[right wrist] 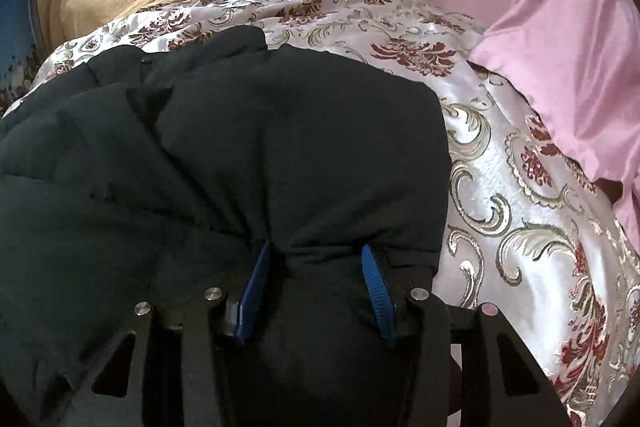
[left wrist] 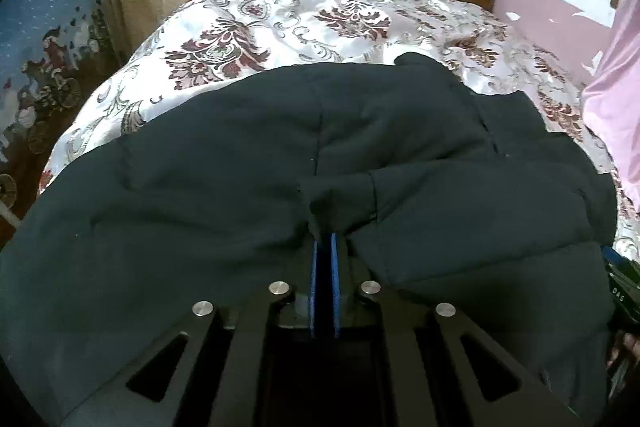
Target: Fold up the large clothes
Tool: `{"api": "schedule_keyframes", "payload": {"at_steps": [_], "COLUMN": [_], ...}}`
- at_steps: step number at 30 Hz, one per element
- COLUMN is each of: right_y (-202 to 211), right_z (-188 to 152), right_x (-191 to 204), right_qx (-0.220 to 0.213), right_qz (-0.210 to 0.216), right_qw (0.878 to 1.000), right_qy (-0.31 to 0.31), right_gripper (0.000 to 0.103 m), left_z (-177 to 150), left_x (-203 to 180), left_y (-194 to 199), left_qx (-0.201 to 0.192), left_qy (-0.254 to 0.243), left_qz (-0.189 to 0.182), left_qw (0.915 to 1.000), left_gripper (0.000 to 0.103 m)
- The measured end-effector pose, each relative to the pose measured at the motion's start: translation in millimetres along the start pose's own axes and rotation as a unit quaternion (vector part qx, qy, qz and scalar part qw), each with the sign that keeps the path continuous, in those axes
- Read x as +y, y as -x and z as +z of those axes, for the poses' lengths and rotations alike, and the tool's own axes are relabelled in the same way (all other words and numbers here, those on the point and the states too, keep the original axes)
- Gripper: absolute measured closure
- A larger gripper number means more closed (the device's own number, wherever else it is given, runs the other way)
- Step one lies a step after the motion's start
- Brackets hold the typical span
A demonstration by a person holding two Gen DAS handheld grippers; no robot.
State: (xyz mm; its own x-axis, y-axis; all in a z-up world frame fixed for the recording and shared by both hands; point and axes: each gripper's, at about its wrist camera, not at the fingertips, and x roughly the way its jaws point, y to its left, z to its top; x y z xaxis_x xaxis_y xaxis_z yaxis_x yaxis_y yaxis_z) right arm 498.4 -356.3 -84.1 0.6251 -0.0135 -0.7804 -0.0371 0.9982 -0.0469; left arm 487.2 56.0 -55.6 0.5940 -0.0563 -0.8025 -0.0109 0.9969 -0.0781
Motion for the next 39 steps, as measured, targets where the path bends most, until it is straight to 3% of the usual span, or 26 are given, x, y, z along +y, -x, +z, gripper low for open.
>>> {"api": "schedule_keyframes", "payload": {"at_steps": [2,3,4,5,6,7,9,13,17,22,26,29,32,35,39], "right_y": [16,25,37,47,59,68,87,109,113,94,78,62,49,39,30], "right_z": [-1,-1,-2,-1,-1,0,3,10,12,18,26,32,32,22,6], "right_x": [-2,-2,0,4,9,15,34,80,147,222,268,292,309,315,321], "right_qx": [-0.021,-0.031,-0.042,-0.052,-0.066,-0.077,-0.087,-0.091,-0.092,-0.077,-0.078,-0.075,-0.072,-0.067,-0.071], "right_qz": [-0.005,0.002,0.013,0.018,0.019,0.020,0.046,0.085,0.114,0.137,0.137,0.131,0.111,0.097,0.083], "right_qw": [1.000,0.999,0.999,0.998,0.997,0.997,0.995,0.992,0.987,0.984,0.980,0.978,0.979,0.979,0.975], "right_qy": [-0.009,-0.015,-0.019,-0.021,-0.020,-0.017,-0.008,0.015,0.059,0.086,0.125,0.143,0.158,0.169,0.193], "right_gripper": [0.057,0.057,0.052,0.046,0.032,0.025,0.024,0.017,0.015,0.015,0.015,0.015,0.015,0.012,0.005], "left_z": [2,1,2,2,2,2,0,-11,-48,-108,-148,-177,-199,-210,-223], "left_x": [5,9,11,14,15,17,24,46,78,118,149,182,222,252,276], "left_y": [4,10,16,23,31,41,63,99,139,168,192,211,225,223,212], "left_qx": [0.002,0.003,0.001,-0.006,-0.015,-0.028,-0.049,-0.039,-0.047,-0.017,-0.004,-0.005,-0.016,-0.008,0.003], "left_qy": [0.010,0.020,0.026,0.035,0.045,0.055,0.071,0.103,0.133,0.187,0.226,0.294,0.376,0.415,0.453], "left_qz": [-0.019,-0.039,-0.056,-0.067,-0.067,-0.066,-0.084,-0.091,-0.054,-0.041,-0.006,0.027,0.083,0.117,0.096], "left_qw": [0.9998,0.9990,0.9981,0.9971,0.9966,0.9959,0.9927,0.9898,0.9886,0.9814,0.9740,0.9555,0.9230,0.9021,0.8861], "left_gripper": [0.091,0.078,0.055,0.043,0.024,0.020,0.020,0.019,0.016,0.013,0.013,0.013,0.013,0.013,0.013]}}
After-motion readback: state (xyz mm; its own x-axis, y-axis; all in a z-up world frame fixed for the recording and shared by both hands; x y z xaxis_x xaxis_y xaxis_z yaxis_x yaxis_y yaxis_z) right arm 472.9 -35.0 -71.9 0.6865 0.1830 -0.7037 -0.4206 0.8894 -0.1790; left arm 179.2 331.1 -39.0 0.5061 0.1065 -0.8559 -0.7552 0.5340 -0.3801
